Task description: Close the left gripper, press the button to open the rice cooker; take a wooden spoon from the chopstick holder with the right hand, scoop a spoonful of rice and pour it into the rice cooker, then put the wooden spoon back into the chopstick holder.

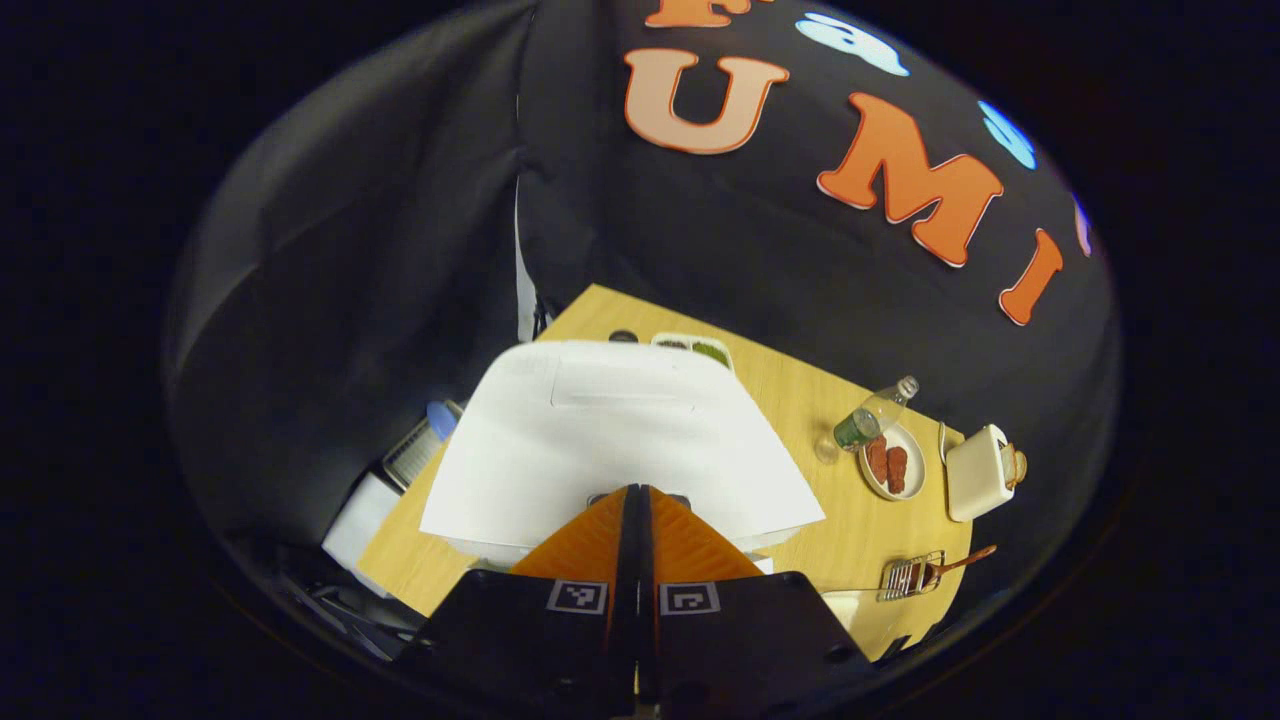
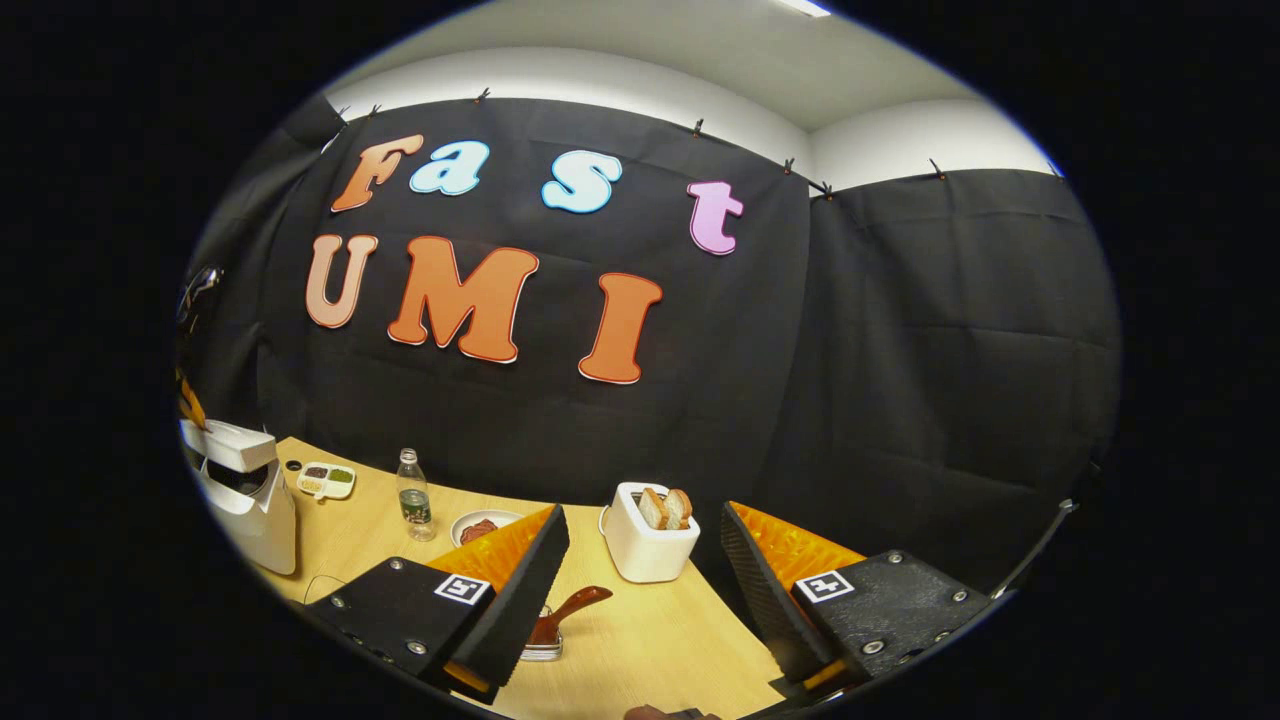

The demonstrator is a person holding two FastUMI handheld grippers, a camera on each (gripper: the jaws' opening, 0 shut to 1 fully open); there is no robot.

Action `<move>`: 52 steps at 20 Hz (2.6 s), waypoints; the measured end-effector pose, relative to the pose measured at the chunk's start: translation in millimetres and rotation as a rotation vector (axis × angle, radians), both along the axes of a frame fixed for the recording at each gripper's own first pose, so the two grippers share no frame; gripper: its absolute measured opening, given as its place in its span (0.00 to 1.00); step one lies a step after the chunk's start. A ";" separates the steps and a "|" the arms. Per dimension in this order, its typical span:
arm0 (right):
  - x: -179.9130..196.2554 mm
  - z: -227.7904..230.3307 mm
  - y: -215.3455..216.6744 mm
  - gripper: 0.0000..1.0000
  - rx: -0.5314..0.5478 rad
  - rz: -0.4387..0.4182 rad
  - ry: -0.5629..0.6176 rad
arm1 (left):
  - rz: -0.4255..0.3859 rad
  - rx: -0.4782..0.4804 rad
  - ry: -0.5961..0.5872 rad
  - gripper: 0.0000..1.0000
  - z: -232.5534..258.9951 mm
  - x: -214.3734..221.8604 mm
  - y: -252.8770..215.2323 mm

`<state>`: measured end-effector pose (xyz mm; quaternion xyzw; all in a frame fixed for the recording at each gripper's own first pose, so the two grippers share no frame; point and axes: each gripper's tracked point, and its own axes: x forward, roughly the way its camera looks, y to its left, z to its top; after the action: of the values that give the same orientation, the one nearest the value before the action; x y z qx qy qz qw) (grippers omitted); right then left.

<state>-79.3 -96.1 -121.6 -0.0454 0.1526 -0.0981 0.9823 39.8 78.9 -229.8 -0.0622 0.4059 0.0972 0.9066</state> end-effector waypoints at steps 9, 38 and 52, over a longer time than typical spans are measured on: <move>2.5 -27.5 -4.2 0.95 0.086 -0.001 0.043 | -0.028 0.158 -0.266 0.06 67.6 11.5 -9.2; 70.5 -274.0 50.5 0.90 0.560 0.171 0.442 | 0.053 0.504 -0.535 1.00 159.8 -103.6 -78.3; 76.5 -279.2 66.9 0.22 0.731 0.156 0.383 | -0.085 0.493 -0.564 0.97 152.4 -74.9 -125.6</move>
<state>-2.8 -29.2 -400.8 0.2775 0.3536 0.0476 0.8920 -35.1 -46.7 -77.4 0.1505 0.1070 0.1336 0.9737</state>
